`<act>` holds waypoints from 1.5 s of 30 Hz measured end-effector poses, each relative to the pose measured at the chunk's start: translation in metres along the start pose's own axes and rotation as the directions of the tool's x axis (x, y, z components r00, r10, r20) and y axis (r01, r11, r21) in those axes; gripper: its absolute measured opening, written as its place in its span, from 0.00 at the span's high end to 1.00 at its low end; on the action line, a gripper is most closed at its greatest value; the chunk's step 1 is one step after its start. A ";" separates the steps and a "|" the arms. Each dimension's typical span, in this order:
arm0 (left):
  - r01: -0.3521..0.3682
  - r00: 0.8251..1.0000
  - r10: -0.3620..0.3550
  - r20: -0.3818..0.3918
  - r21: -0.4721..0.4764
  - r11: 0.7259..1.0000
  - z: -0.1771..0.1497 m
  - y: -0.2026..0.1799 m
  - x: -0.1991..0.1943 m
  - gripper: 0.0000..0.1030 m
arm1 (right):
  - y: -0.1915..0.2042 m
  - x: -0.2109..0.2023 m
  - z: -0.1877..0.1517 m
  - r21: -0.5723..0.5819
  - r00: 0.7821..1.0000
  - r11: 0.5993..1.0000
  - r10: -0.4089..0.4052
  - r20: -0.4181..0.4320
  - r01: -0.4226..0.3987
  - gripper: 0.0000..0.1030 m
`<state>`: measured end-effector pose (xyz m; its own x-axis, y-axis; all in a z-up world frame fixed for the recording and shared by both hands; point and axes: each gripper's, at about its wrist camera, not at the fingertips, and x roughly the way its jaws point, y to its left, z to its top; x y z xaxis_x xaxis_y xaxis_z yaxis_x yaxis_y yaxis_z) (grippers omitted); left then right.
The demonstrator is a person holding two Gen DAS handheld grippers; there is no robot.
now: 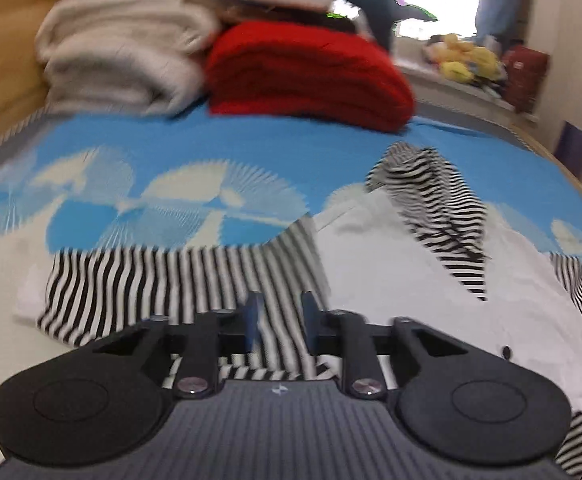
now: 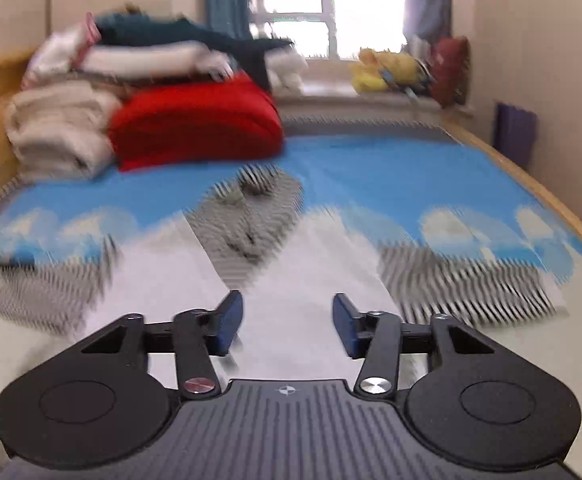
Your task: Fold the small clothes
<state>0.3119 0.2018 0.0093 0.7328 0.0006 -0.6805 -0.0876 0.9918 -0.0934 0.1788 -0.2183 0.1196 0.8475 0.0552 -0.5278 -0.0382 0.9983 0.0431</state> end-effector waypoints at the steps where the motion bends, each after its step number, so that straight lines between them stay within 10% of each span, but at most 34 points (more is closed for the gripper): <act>1: -0.006 1.000 0.006 -0.020 -0.026 1.000 0.000 0.009 0.008 0.96 | 0.004 0.006 0.010 0.009 0.999 1.000 0.026 0.019 -0.026 0.68; 11: -0.204 0.977 0.176 -0.119 -0.297 0.933 -0.016 0.103 0.046 0.96 | 0.040 0.102 0.015 -0.033 0.981 0.980 0.194 -0.020 -0.195 0.77; 17: -0.318 0.948 0.283 -0.147 -0.353 0.880 -0.023 0.141 0.059 0.92 | 0.059 0.114 0.024 -0.098 0.960 0.955 0.276 -0.058 -0.280 0.66; 22: -0.358 0.933 0.301 -0.196 -0.445 0.821 -0.025 0.170 0.067 0.63 | 0.064 0.128 0.019 -0.243 0.979 0.948 0.189 -0.080 -0.203 0.59; 31: -0.408 0.912 0.319 -0.259 -0.470 0.783 -0.029 0.188 0.082 0.63 | 0.027 0.153 0.020 -0.081 0.972 0.987 0.117 -0.205 -0.136 0.57; 38: -0.416 0.908 0.331 -0.258 -0.452 0.789 -0.026 0.180 0.088 0.91 | 0.001 0.173 0.014 0.023 0.967 1.000 0.021 -0.253 -0.015 0.57; 45: -0.428 0.904 0.369 -0.216 -0.429 0.795 -0.012 0.165 0.080 0.96 | -0.025 0.177 0.010 0.123 0.954 0.991 -0.018 -0.301 0.057 0.57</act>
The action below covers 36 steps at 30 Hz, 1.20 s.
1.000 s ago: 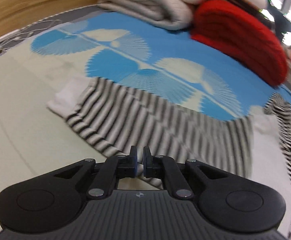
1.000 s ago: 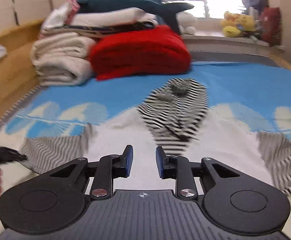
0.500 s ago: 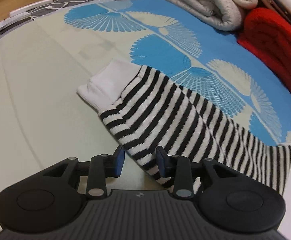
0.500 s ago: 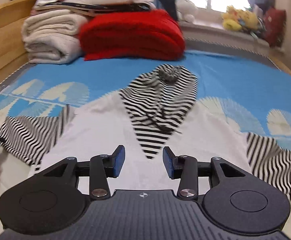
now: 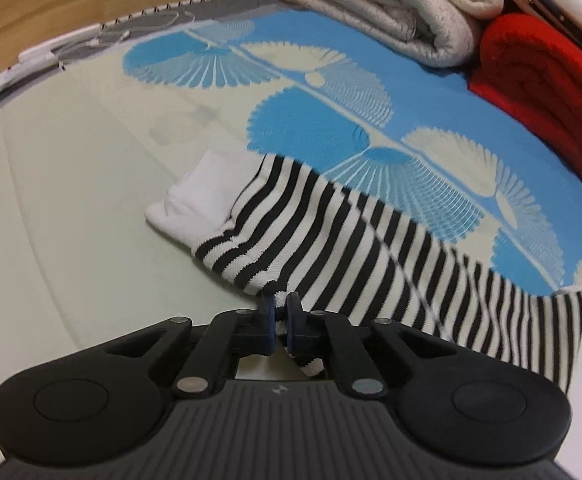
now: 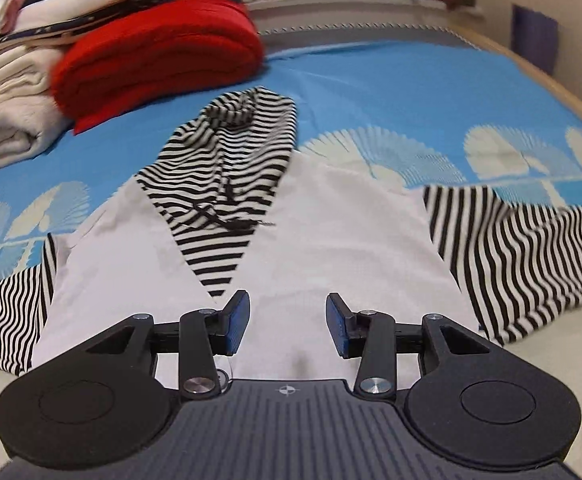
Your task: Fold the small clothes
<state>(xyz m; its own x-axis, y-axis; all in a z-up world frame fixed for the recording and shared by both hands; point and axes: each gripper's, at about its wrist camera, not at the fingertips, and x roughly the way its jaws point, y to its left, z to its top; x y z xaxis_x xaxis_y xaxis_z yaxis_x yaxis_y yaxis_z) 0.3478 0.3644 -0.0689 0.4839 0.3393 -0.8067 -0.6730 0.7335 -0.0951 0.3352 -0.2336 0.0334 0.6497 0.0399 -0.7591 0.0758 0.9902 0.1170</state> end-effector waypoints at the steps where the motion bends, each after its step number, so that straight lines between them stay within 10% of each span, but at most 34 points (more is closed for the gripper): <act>1: 0.004 1.000 -0.004 0.015 0.001 1.000 0.002 -0.004 -0.006 0.96 | -0.001 0.000 0.000 0.005 1.000 1.000 -0.003 -0.002 0.003 0.57; 7: 0.088 0.988 -0.096 0.123 0.069 0.994 0.005 -0.053 -0.056 0.97 | -0.009 -0.005 0.002 0.019 1.000 1.000 -0.012 0.010 0.012 0.57; 11: 0.261 0.942 -0.292 0.164 0.187 0.947 -0.013 -0.117 -0.115 0.97 | -0.018 -0.009 0.002 0.043 1.000 0.999 -0.022 0.015 0.022 0.58; 15: 0.446 0.848 -0.511 0.142 0.331 0.832 -0.056 -0.188 -0.175 0.97 | -0.028 -0.012 0.003 0.090 0.999 0.995 -0.041 0.025 0.039 0.62; 20: 0.732 0.663 -0.716 -0.218 0.390 0.558 -0.106 -0.256 -0.198 0.92 | -0.039 -0.009 0.007 0.187 0.998 0.981 -0.050 0.028 0.044 0.76; 24: 0.679 0.728 -0.667 -0.156 0.292 0.673 -0.087 -0.247 -0.181 0.88 | -0.048 -0.001 0.012 0.276 0.999 0.960 -0.041 0.003 0.039 0.75; 29: 0.451 0.892 -0.443 -0.092 0.241 0.859 -0.056 -0.222 -0.146 0.88 | -0.049 0.015 0.012 0.333 0.999 0.943 0.002 -0.044 0.013 0.75; 32: 0.388 0.921 -0.369 -0.126 0.195 0.901 -0.046 -0.214 -0.126 0.88 | -0.032 0.030 0.008 0.286 0.994 0.958 0.062 -0.089 -0.034 0.74; 36: 0.388 0.918 -0.367 -0.151 0.149 0.910 -0.039 -0.204 -0.119 0.88 | 0.018 0.049 -0.009 0.124 0.975 0.982 0.161 -0.150 -0.143 0.73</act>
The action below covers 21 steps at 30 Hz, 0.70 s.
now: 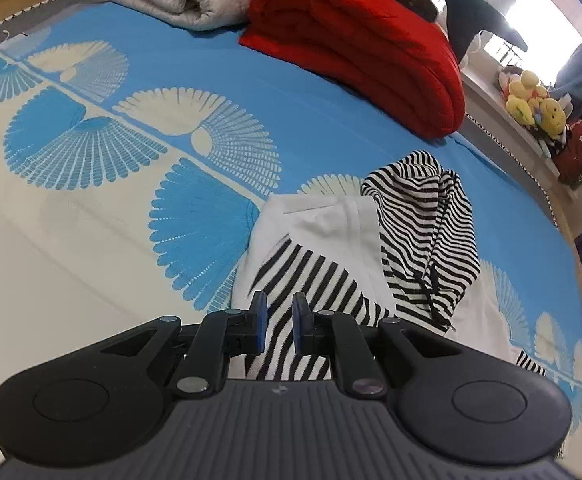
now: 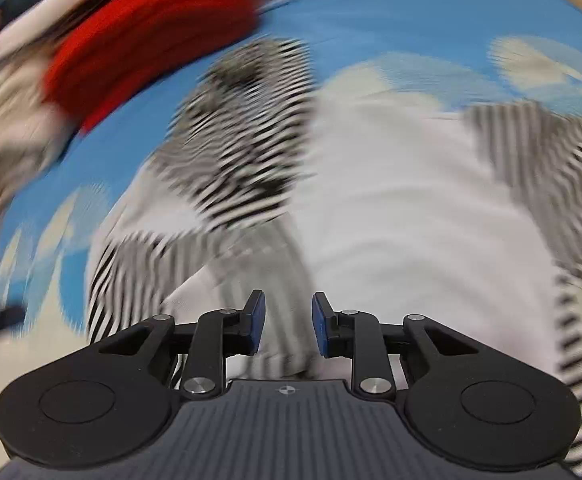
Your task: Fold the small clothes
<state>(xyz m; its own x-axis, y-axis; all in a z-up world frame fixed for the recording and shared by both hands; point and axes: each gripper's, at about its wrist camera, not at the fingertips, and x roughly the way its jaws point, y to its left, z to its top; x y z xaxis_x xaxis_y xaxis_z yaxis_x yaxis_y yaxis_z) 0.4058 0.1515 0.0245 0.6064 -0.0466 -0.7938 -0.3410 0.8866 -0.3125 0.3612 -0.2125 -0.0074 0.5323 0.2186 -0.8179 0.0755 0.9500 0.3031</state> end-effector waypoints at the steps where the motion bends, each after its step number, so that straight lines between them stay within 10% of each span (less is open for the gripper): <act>1: -0.007 1.000 0.007 -0.003 0.000 1.000 0.003 0.002 0.000 0.88 | 0.010 0.004 -0.004 -0.048 1.000 0.999 0.007 -0.006 -0.007 0.73; 15: 0.011 1.000 -0.012 -0.023 -0.047 0.999 0.018 0.024 -0.003 0.88 | 0.087 0.072 -0.050 -0.451 0.997 0.892 -0.011 -0.078 -0.026 0.60; 21: 0.014 0.999 -0.015 -0.029 -0.047 0.999 0.018 0.022 -0.002 0.88 | 0.073 0.059 -0.041 -0.414 0.999 0.910 -0.013 -0.047 -0.007 0.94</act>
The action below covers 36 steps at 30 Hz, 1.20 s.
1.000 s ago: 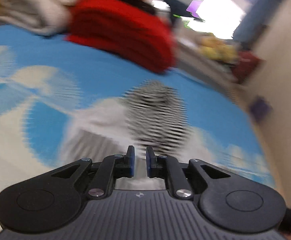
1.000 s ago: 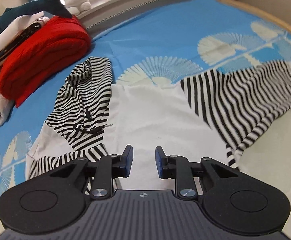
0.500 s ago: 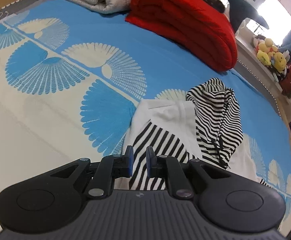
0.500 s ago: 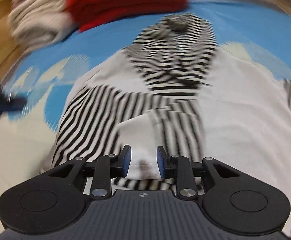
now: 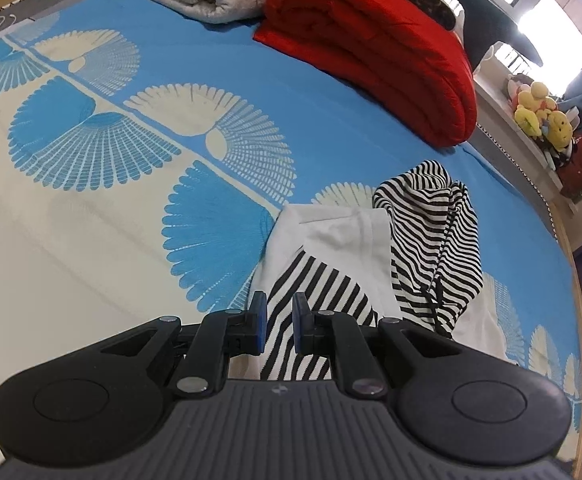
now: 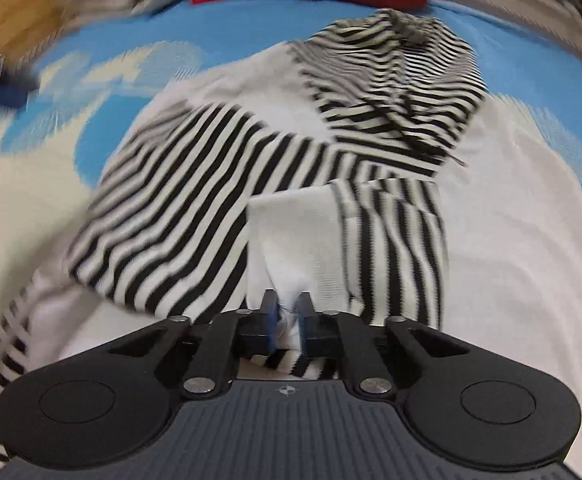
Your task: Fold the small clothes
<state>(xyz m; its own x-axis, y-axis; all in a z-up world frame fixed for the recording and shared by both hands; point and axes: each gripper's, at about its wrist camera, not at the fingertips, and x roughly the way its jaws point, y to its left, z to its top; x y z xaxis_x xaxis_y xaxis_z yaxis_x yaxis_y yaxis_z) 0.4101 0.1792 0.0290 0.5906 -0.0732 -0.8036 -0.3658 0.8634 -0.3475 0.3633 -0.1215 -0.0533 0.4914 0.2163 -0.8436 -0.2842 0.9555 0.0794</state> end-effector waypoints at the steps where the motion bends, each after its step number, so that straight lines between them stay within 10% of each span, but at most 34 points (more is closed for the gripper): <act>1: 0.002 1.000 -0.002 0.001 0.004 1.000 0.000 -0.002 0.000 0.88 | -0.010 -0.009 0.003 0.059 0.999 0.998 0.010 0.031 -0.012 0.94; 8: 0.023 1.000 -0.021 -0.024 0.084 0.996 -0.009 -0.013 0.003 0.88 | -0.103 -0.093 0.006 0.452 0.938 0.892 -0.151 0.313 -0.007 0.94; 13: 0.042 0.994 -0.021 -0.107 0.197 0.980 -0.030 -0.024 0.021 0.88 | -0.171 -0.107 -0.025 0.687 0.939 0.726 -0.260 0.224 0.037 0.94; 20: 0.029 0.958 0.061 -0.279 0.309 0.951 -0.073 -0.022 0.066 0.88 | -0.209 -0.081 -0.057 0.836 0.982 0.545 -0.183 0.038 0.069 0.89; 23: -0.023 0.944 0.133 -0.302 0.344 0.939 -0.081 -0.014 0.077 0.80 | -0.214 -0.078 -0.068 0.881 0.986 0.469 -0.166 0.012 0.068 0.66; 31: -0.014 0.961 0.108 -0.255 0.345 0.938 -0.072 -0.026 0.068 0.80 | -0.207 -0.081 -0.064 0.882 0.984 0.468 -0.173 0.040 0.047 0.61; 36: -0.013 0.967 0.099 -0.236 0.341 0.940 -0.069 -0.030 0.065 0.80 | -0.206 -0.104 -0.050 0.844 0.958 0.536 -0.248 0.145 0.011 0.55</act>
<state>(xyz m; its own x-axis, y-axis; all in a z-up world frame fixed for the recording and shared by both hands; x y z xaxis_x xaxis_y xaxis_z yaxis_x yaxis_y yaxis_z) 0.4100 0.1144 -0.0458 0.3650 -0.1036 -0.9252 -0.1060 0.9827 -0.1518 0.3298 -0.3514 -0.0082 0.6607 -0.0008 -0.7507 0.5479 0.6840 0.4816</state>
